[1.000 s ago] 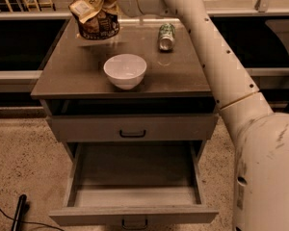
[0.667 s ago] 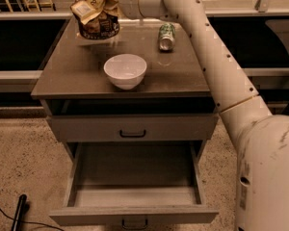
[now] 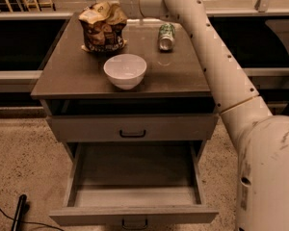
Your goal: Pick brown chip bag from middle drawer and place on counter
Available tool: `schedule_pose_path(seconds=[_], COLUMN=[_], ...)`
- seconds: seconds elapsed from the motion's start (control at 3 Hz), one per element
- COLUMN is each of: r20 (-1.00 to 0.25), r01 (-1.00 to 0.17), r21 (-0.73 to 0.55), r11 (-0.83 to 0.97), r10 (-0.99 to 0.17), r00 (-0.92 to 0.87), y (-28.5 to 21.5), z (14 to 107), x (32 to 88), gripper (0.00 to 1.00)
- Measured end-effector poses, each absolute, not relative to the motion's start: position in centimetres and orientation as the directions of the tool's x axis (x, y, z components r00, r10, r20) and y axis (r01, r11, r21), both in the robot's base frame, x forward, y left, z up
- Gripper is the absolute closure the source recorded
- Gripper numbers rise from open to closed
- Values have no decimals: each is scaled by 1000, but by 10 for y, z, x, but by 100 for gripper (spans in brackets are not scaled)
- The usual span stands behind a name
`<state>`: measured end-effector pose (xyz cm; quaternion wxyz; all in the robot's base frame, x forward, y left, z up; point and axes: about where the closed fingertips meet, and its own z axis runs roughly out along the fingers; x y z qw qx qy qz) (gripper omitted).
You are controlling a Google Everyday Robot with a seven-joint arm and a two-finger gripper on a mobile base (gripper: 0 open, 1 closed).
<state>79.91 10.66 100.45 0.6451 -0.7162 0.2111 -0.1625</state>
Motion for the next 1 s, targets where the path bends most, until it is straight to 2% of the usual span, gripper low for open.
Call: schedule_pose_path(seconds=[0.67, 1.0], r20=[-104, -84], r01=[-192, -282], r21=[-974, -922], r11=[-121, -266], r10=[-514, -574], r00=[852, 815], y=[102, 78], z=[1006, 1010], x=[798, 787], gripper=[0, 0])
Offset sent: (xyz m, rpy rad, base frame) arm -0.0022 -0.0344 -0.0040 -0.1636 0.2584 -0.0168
